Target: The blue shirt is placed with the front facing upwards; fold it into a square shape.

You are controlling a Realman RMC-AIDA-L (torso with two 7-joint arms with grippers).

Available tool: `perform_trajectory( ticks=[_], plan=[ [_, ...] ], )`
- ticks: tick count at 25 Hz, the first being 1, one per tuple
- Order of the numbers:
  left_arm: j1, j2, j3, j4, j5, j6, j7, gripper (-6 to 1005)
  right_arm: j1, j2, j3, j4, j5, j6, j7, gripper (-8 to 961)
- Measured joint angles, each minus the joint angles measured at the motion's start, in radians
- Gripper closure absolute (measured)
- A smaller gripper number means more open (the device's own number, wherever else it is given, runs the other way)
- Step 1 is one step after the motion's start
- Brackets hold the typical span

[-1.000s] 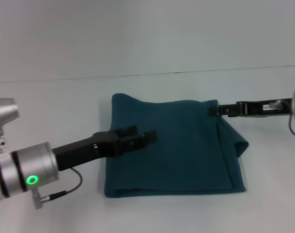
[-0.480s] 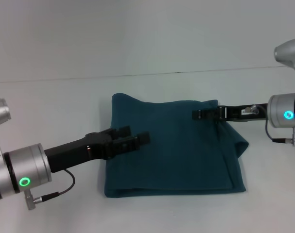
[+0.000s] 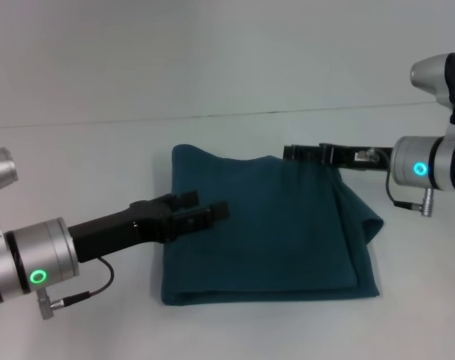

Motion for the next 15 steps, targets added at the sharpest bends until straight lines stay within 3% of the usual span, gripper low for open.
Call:
perform_trajectory(
  ticks=[10,15],
  plan=[
    [0.004,-0.003,0.000,-0.003,0.000,-0.012,0.002,78,-0.004,0.009,-0.001,0.026,0.123,0.097,-0.117,38],
    [0.005,-0.003,0.000,-0.003,0.000,-0.012,0.002,78,-0.057,-0.004,0.005,-0.015,0.142,0.087,-0.119,38]
  ],
)
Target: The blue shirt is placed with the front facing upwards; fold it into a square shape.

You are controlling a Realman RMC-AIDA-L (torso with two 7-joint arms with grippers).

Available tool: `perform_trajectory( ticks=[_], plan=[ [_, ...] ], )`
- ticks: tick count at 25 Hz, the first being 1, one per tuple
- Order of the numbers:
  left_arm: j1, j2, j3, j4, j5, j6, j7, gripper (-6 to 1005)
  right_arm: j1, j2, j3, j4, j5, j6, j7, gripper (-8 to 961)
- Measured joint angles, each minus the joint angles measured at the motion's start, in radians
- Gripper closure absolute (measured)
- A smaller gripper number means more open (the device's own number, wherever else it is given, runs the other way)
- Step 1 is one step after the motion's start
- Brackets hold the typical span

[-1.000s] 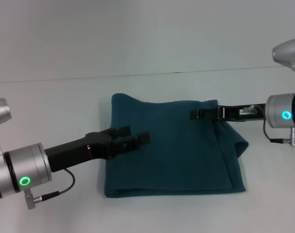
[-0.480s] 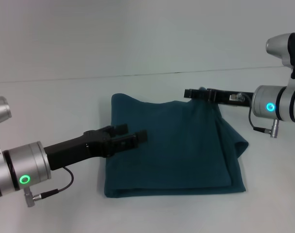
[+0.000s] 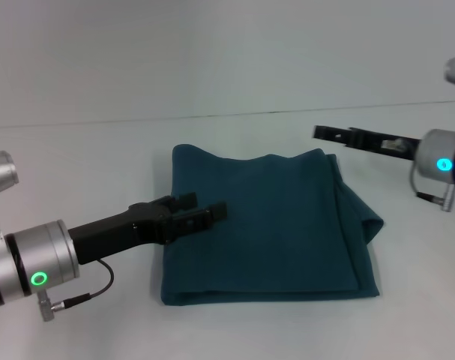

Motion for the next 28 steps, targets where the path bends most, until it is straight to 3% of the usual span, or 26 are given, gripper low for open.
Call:
perform_trajectory(
  ticks=[4,9,13,18,26,28],
  plan=[
    [-0.005,0.000,0.000,0.000,0.000,0.000,-0.003,78,-0.049,-0.022,0.002,-0.048,0.006,-0.049,-0.002,38],
    [-0.017,0.000,0.002,0.001,0.000,0.000,-0.007,78,-0.105,-0.043,0.003,-0.106,0.036,-0.232,-0.061,38],
    [-0.019,0.000,0.002,0.000,0.000,0.000,-0.001,78,-0.138,-0.042,0.003,-0.122,0.046,-0.340,-0.144,38],
    [-0.019,0.004,0.001,0.002,0.000,-0.013,0.003,78,-0.159,-0.037,-0.002,-0.119,0.049,-0.367,-0.205,39],
    [-0.019,0.001,0.006,0.000,0.001,-0.044,0.011,78,-0.161,-0.021,-0.003,-0.114,0.050,-0.380,-0.237,141],
    [-0.013,0.001,0.004,-0.001,0.001,-0.054,0.011,78,-0.162,-0.025,-0.002,-0.117,0.050,-0.396,-0.237,232]
  ],
)
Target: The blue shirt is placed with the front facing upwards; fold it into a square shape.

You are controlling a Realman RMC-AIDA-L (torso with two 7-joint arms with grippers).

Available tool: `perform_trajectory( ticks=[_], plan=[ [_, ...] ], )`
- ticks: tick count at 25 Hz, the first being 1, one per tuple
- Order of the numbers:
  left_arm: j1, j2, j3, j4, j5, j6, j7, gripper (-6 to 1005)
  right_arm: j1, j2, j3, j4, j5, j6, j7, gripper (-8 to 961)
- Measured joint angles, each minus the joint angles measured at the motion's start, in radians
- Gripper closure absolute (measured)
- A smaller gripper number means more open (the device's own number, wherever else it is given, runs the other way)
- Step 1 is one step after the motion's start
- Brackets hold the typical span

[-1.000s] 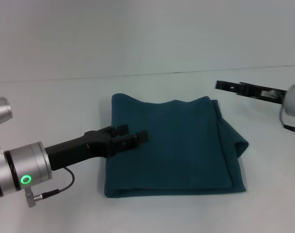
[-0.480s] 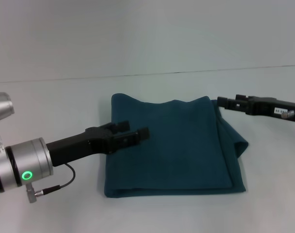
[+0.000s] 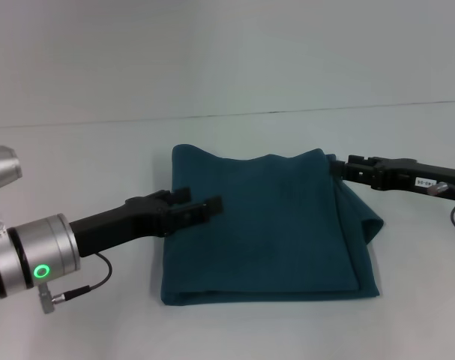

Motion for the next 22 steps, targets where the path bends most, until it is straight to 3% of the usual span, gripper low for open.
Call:
perform_trajectory(
  ticks=[3,11,22],
  plan=[
    [0.006,0.000,-0.002,0.000,0.002,-0.003,-0.002,77,-0.003,-0.012,0.003,-0.004,-0.001,-0.034,0.001,368],
    [-0.004,-0.002,0.009,0.000,0.025,-0.011,0.000,77,-0.011,-0.031,0.002,-0.010,-0.005,-0.065,0.012,553],
    [-0.028,-0.008,0.027,-0.037,0.023,-0.060,0.070,77,-0.008,-0.025,-0.006,-0.005,-0.021,-0.072,0.007,897]
  ],
)
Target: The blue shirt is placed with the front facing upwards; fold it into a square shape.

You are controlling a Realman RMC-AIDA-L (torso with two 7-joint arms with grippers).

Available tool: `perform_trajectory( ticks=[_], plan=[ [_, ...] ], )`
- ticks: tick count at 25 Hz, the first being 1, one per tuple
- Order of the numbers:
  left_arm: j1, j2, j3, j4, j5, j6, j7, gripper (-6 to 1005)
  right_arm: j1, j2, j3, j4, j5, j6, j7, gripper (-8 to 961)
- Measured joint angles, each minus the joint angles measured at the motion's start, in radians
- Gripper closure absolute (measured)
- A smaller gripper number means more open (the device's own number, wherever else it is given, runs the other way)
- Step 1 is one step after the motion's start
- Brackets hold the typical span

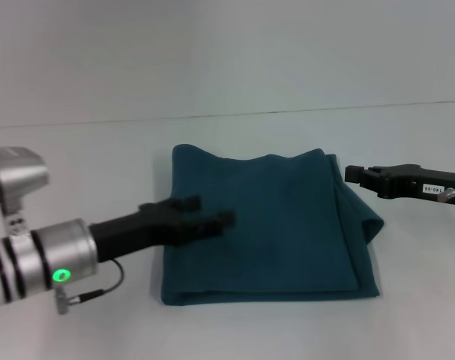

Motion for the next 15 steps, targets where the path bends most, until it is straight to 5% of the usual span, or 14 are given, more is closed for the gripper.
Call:
perform_trajectory(
  ticks=[7,15],
  plan=[
    [-0.105,-0.007,0.078,-0.165,-0.003,-0.123,0.078,77,0.003,0.001,0.000,0.001,-0.001,-0.002,0.006,954],
    [-0.120,-0.010,0.115,-0.202,-0.006,-0.197,0.077,77,0.006,0.000,0.001,0.002,-0.001,0.003,0.008,954]
  ],
)
